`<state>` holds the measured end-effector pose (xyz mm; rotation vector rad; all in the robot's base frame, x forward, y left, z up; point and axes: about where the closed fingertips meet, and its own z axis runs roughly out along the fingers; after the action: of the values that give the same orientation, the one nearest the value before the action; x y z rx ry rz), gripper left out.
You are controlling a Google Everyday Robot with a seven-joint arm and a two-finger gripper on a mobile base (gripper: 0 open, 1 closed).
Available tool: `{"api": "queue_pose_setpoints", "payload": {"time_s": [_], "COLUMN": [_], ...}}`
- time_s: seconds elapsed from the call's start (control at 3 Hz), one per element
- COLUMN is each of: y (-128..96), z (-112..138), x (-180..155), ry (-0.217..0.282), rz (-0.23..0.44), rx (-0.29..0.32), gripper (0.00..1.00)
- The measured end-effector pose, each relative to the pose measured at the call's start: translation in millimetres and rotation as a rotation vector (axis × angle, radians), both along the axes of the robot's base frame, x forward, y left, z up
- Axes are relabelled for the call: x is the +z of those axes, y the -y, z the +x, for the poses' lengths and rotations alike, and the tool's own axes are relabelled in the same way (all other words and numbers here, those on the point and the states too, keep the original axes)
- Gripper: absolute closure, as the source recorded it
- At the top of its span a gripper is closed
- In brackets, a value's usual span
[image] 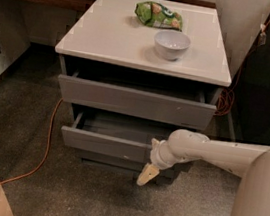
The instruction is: Open middle drawer
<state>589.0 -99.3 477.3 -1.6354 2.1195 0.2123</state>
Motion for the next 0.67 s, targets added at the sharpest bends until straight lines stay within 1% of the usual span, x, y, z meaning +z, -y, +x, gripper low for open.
{"api": "queue_pose_setpoints", "payload": {"time_s": [0.33, 0.67], "y": [12, 28], "z": [33, 62], "x": [9, 14], "ry": [0.048, 0.079], "rz": [0.081, 0.137], "rx": [-0.014, -0.041], "gripper": [0.00, 0.16]}}
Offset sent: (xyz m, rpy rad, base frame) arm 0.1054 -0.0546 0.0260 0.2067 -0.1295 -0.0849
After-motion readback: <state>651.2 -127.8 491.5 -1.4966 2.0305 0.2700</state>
